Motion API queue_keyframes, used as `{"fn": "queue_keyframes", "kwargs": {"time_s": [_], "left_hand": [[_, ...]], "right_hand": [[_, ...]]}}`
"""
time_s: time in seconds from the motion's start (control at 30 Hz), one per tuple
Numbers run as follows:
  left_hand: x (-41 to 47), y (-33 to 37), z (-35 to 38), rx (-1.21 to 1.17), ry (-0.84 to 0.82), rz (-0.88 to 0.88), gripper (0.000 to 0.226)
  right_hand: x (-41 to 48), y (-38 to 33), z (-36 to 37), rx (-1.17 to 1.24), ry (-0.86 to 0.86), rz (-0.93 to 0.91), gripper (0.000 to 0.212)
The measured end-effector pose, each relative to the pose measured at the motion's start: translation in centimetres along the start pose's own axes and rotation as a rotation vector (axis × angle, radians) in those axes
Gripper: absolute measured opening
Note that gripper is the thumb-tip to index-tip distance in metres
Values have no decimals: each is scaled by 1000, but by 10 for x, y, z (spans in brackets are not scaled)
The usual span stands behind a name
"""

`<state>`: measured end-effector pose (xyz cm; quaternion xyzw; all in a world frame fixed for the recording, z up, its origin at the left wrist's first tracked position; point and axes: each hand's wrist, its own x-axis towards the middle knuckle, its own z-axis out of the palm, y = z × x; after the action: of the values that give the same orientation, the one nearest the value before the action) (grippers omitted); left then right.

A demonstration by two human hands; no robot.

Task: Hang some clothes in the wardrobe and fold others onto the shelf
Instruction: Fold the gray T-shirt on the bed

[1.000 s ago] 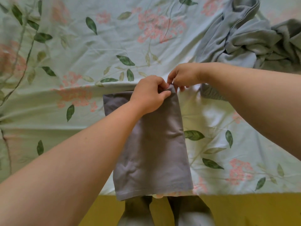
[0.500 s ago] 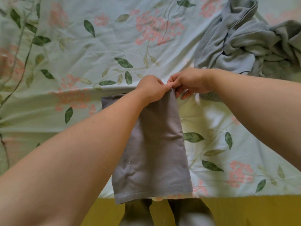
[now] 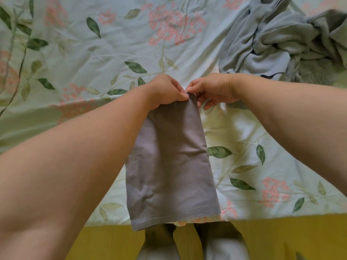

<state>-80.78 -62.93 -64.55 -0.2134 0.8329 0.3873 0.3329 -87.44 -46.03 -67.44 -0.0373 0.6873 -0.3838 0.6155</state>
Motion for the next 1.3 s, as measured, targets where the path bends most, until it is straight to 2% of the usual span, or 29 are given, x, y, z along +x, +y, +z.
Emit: {"fn": "queue_keyframes", "kwargs": {"time_s": [0.1, 0.23, 0.3, 0.5, 0.7, 0.87, 0.93, 1.0, 1.07, 1.1, 1.2, 1.3], "left_hand": [[-3, -3, -4, 22, -2, 14, 24], [-8, -15, -7, 281, 15, 48, 32], [-10, -22, -6, 262, 32, 79, 28], [-16, -31, 1, -73, 84, 78, 24], [-17, -36, 7, -173, 135, 137, 6], [-17, -39, 7, -291, 117, 128, 7], [-19, -38, 7, -321, 109, 140, 9], [-18, -38, 7, -344, 118, 144, 13], [-16, -41, 7, -283, 156, 143, 14], [-14, -43, 6, -205, 177, 140, 17], [-11, -58, 6, 138, 258, 99, 34], [-22, -75, 14, 528, 523, 56, 49]], "right_hand": [[-1, 1, 1, 19, 44, -15, 13], [1, 11, 4, 247, 87, 29, 15], [2, 13, 7, 276, 125, 49, 14], [-6, 7, 8, 89, 109, -74, 8], [-8, -2, 16, -256, 292, -203, 8], [-14, -9, 19, -350, 320, -336, 11], [-15, -9, 22, -422, 302, -340, 18], [-14, -10, 27, -597, 306, -295, 38], [-11, -11, 32, -697, 332, -254, 54], [-9, -10, 36, -694, 350, -237, 56], [2, -3, 46, -585, 420, -201, 47], [10, 10, 61, -656, 622, -194, 39]]}}
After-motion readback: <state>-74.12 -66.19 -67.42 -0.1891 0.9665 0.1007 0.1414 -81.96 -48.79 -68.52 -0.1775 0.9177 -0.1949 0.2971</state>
